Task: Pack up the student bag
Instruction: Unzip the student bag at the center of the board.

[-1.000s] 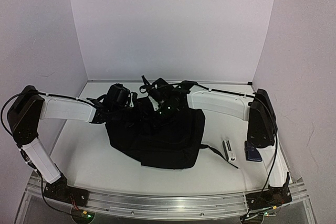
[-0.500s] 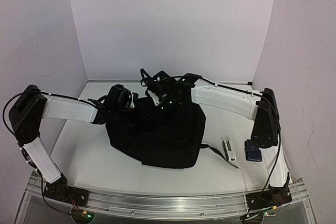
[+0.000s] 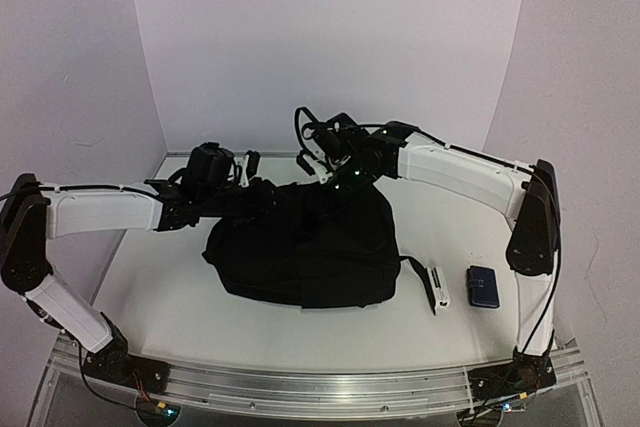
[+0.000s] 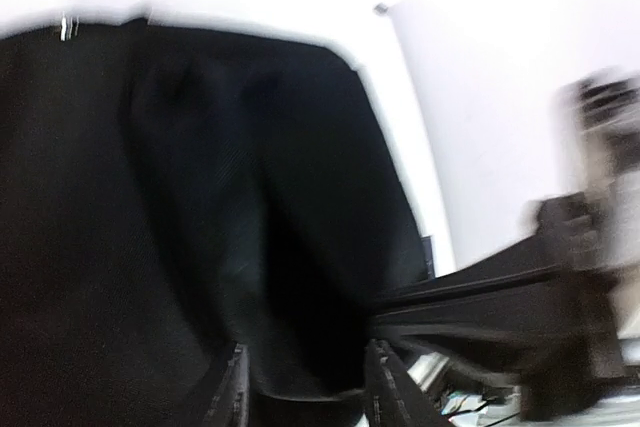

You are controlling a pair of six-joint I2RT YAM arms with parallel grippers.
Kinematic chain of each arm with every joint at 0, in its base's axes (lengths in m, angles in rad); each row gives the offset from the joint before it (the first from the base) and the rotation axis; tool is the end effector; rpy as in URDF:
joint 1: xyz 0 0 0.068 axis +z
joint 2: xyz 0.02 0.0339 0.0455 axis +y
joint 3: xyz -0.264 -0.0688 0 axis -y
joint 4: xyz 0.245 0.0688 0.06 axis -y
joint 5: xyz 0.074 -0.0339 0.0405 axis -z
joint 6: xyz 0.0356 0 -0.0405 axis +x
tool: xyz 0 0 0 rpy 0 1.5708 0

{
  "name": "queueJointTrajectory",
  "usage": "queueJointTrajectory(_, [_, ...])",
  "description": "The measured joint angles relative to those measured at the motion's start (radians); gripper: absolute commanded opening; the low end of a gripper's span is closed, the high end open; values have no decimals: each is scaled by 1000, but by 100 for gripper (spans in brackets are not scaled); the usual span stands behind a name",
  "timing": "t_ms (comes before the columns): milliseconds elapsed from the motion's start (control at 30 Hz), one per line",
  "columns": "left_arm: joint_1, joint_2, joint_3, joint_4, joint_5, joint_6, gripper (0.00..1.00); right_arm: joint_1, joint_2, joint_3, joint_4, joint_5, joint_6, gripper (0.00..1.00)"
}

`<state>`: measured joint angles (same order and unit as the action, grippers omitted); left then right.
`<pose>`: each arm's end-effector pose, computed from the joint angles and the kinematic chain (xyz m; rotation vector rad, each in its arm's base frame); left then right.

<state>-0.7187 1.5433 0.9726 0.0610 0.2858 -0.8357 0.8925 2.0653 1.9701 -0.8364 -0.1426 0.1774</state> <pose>0.2536 -0.2352 0.2428 0.0593 2.3071 -1.1820 0.2847 0.3614 0.2946 -0.9669 2.4124 0.5980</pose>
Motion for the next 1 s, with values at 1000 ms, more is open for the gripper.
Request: queueJointTrajectory(1000, [29,307,69,263,146,-141,46,-8,-204,-297,246,-36,-109,24])
